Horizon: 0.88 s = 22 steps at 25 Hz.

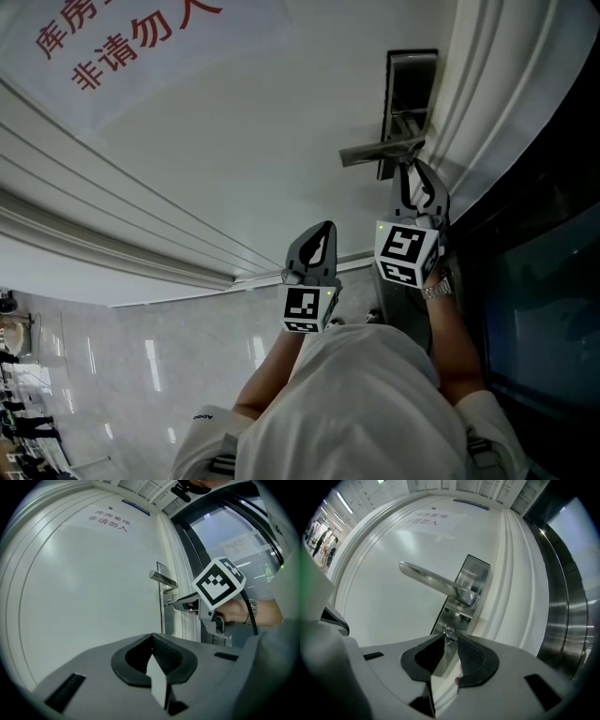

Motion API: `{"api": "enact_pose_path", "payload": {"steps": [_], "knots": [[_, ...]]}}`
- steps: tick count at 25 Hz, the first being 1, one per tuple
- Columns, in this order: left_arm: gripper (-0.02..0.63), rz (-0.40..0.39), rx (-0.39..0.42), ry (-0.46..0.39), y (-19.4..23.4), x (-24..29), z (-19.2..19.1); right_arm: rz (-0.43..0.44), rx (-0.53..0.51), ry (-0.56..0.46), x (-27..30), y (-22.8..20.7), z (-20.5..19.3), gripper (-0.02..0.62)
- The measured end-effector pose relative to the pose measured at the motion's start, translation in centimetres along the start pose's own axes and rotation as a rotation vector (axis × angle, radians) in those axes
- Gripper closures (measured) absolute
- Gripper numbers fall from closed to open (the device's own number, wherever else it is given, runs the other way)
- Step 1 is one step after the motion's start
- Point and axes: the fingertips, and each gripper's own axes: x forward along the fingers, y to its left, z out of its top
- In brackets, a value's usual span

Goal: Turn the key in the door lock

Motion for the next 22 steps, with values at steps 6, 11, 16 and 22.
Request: {"api": "enact_pose_path", "payload": {"steps": [6,11,16,22], "knots": [[0.598,0.017,-0.002,0.004,0.5,0.1,-0.2,0.081,0.144,-0.057,-1.9,0.8,-0.3,0.592],[0.598,0.025,-0.001,0.007,0.5,0.0,-0.3,0.206,0.319,-0.074,-3.0,1.9,-1.5,0.592],[0.598,0.050,-0.006,0.013,1.0,-0.6,-0.5,0.311,0.484,-0.068,-4.5,3.3,-2.6,0.594],[0.598,0.093,-0.016,0.020,1.9,-1.8,-0.9,0.355,0.511,-0.062,-6.0,4.9,-3.5,0.594]]}}
